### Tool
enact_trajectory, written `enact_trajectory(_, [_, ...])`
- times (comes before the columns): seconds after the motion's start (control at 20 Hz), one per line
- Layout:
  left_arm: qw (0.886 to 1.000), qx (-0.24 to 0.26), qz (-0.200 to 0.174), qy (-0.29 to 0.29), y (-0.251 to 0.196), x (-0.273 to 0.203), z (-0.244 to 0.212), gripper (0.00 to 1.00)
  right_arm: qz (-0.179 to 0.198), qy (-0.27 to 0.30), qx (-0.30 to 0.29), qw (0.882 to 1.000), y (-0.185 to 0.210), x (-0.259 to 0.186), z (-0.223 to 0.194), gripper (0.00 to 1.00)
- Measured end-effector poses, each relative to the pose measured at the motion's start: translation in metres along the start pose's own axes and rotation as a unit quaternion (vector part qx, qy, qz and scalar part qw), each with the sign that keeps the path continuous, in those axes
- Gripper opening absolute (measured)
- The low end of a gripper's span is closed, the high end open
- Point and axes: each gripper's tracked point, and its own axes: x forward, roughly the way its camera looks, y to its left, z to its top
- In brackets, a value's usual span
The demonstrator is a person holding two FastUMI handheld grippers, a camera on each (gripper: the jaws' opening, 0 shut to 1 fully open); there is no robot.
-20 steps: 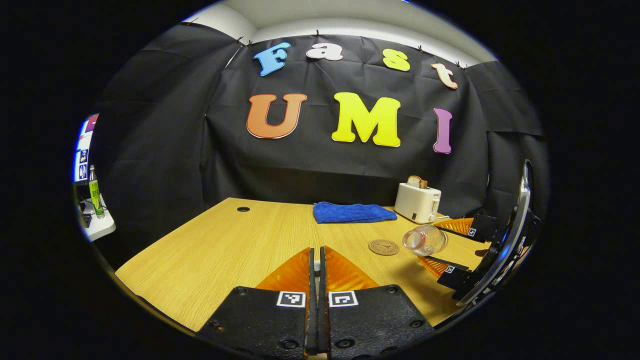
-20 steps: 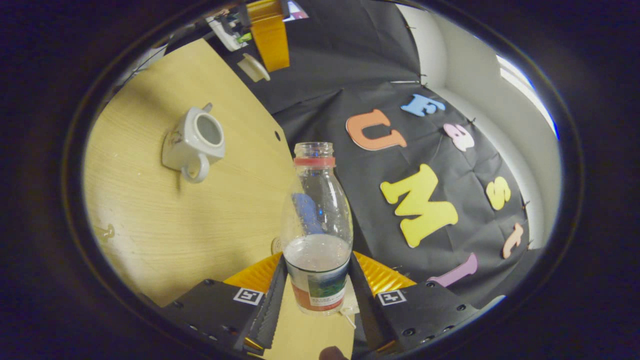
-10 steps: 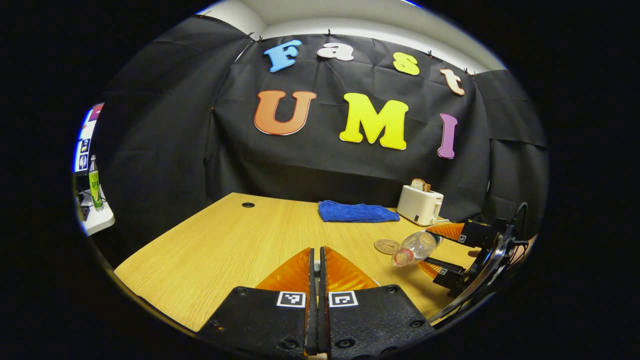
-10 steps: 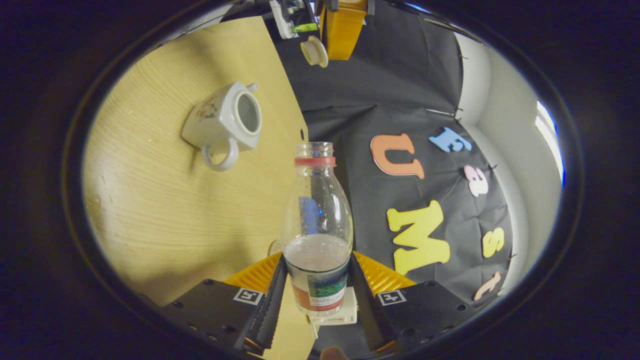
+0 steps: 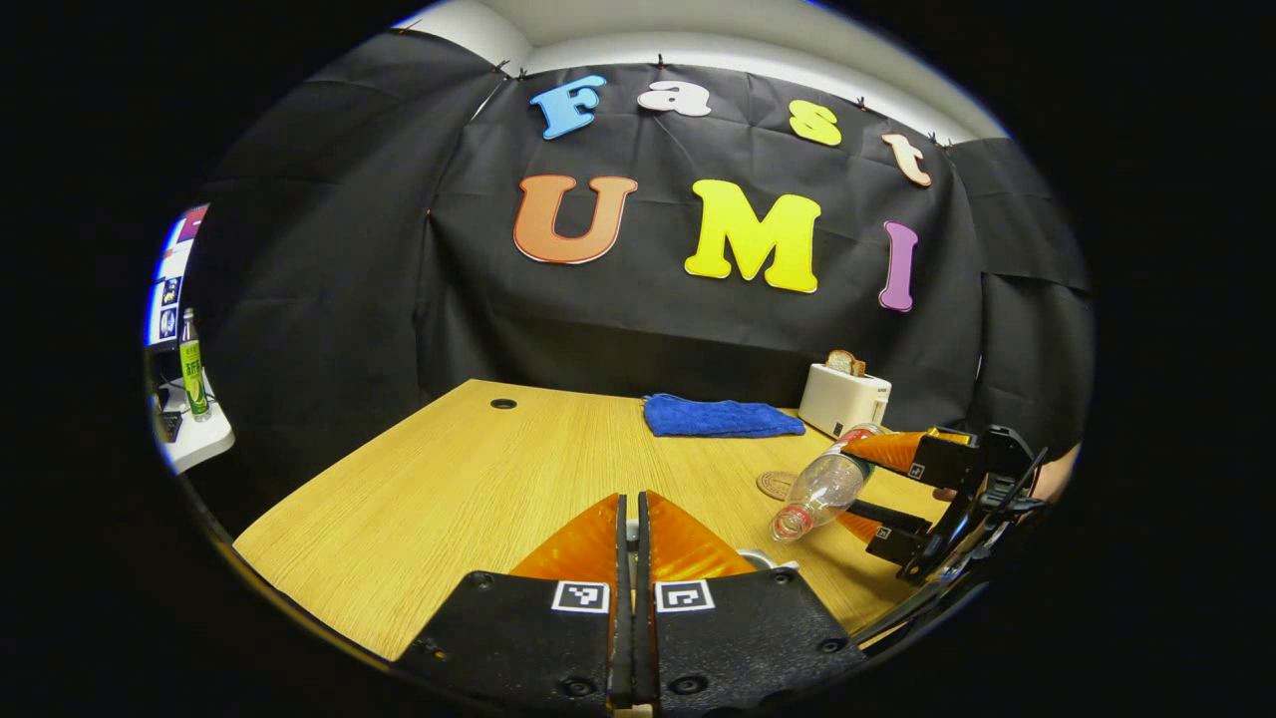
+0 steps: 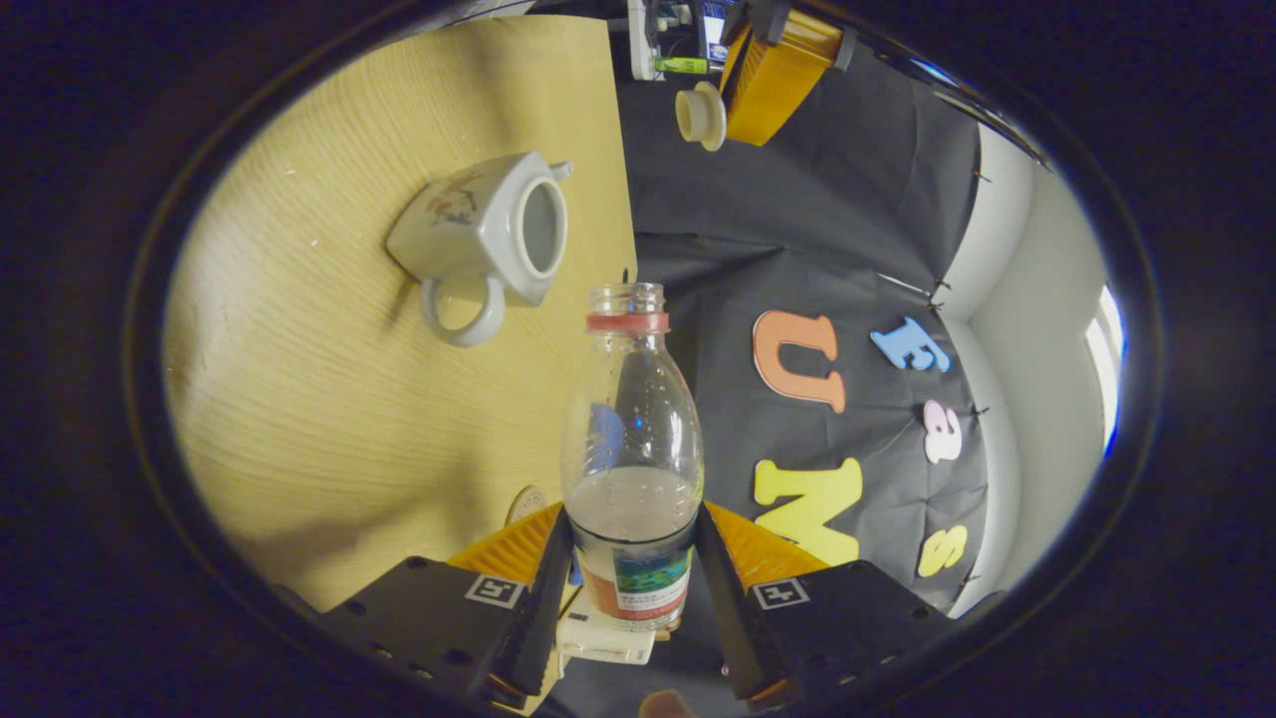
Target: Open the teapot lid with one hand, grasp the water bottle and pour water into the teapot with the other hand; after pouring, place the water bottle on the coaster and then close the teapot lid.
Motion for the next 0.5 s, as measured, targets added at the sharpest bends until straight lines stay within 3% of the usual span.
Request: enact_trajectory(0.5, [1.000, 0.000, 0.001, 0.005, 0.002, -0.003, 0.000, 0.03, -0.010, -0.021, -0.062, 0.998, -0.003, -0.005, 0.014, 0.68])
